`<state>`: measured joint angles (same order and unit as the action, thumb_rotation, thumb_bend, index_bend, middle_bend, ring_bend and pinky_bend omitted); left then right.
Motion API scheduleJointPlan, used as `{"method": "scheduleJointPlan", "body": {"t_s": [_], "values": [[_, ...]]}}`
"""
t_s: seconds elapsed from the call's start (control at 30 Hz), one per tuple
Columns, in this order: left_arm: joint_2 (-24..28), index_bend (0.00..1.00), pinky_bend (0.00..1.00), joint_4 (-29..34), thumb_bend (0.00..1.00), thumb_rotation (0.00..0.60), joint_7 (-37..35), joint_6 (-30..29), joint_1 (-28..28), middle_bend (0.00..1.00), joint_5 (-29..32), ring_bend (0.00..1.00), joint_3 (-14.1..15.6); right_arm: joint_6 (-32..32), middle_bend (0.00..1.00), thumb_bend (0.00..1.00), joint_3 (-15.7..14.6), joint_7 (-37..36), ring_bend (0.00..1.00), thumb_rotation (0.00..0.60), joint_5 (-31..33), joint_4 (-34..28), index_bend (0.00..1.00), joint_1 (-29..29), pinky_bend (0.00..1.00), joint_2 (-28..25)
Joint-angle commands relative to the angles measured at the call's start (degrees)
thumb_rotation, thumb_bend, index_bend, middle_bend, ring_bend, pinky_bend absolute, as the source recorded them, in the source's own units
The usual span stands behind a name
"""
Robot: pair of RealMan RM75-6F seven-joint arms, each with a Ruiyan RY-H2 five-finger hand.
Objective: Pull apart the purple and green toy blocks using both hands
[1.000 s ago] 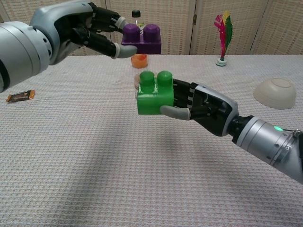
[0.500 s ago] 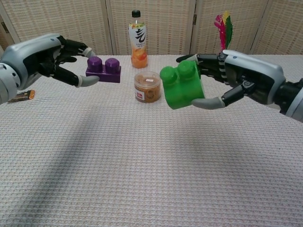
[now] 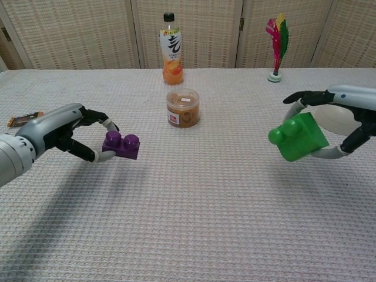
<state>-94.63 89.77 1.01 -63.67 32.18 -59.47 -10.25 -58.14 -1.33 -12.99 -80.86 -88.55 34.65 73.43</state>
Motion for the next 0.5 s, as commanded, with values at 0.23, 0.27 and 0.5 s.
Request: {"method": "scheduleJointPlan", "body": {"t_s": [0.23,0.27,0.5], "values": [[-2.45,0.79,0.00,-4.98,0.59,0.600,-2.21,1.71,0.02,0.29,-1.08,0.06,-0.80,2.21,0.09,0.33,0.75,1.08,0.04,0.600,0.88,2.24,0.62,-0.45,0.00,1.68],[-2.58,0.79,0.00,-5.42,0.59,0.600,-2.50,2.05,-0.03,0.29,-0.99,0.06,-0.89,2.48,0.09,0.33,0.83,1.24,0.04,0.600,1.05,2.48,0.62,-0.52,0.00,1.85],[-2.00,0.43,0.00,-6.68,0.58,0.600,-4.36,4.46,0.22,0.23,-3.26,0.00,-0.38,2.70,0.06,0.33,1.34,-0.24,0.04,0.600,0.34,3.11,0.45,-1.04,0.00,2.12]]}}
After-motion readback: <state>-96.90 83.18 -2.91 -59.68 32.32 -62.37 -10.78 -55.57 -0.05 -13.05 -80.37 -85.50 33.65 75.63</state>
